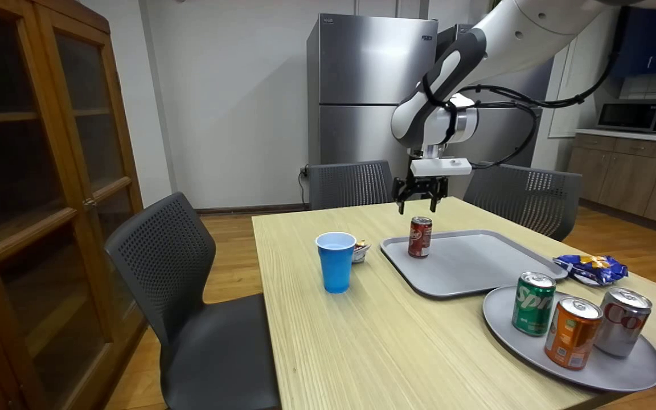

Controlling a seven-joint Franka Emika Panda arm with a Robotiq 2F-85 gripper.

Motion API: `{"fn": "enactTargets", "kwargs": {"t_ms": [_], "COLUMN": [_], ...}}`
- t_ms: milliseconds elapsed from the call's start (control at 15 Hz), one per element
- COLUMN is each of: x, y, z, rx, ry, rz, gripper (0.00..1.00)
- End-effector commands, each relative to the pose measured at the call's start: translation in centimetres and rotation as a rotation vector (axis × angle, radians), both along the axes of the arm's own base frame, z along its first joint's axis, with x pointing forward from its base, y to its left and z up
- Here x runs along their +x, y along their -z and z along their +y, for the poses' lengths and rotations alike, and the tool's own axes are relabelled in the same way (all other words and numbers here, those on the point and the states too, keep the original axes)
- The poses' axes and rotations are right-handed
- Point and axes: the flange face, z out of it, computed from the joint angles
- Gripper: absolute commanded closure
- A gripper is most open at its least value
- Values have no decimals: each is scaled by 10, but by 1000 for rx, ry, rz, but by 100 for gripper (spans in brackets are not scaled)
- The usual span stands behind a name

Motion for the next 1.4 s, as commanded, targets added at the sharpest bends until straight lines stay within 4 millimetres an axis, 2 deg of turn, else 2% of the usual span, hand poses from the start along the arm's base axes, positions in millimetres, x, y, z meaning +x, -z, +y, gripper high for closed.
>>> {"fn": "enactTargets", "kwargs": {"t_ms": [0,200,467,1000,1333], "x": [-7,-16,-38,-98,-137], "y": [-30,-45,-61,-85,-87], "z": [7,11,12,9,5], "rx": [-17,-19,-20,-35,-26], "ry": [-21,-35,-44,-42,-25], "rz": [-19,-39,-52,-56,-57], "gripper": [0,0,0,0,0]}}
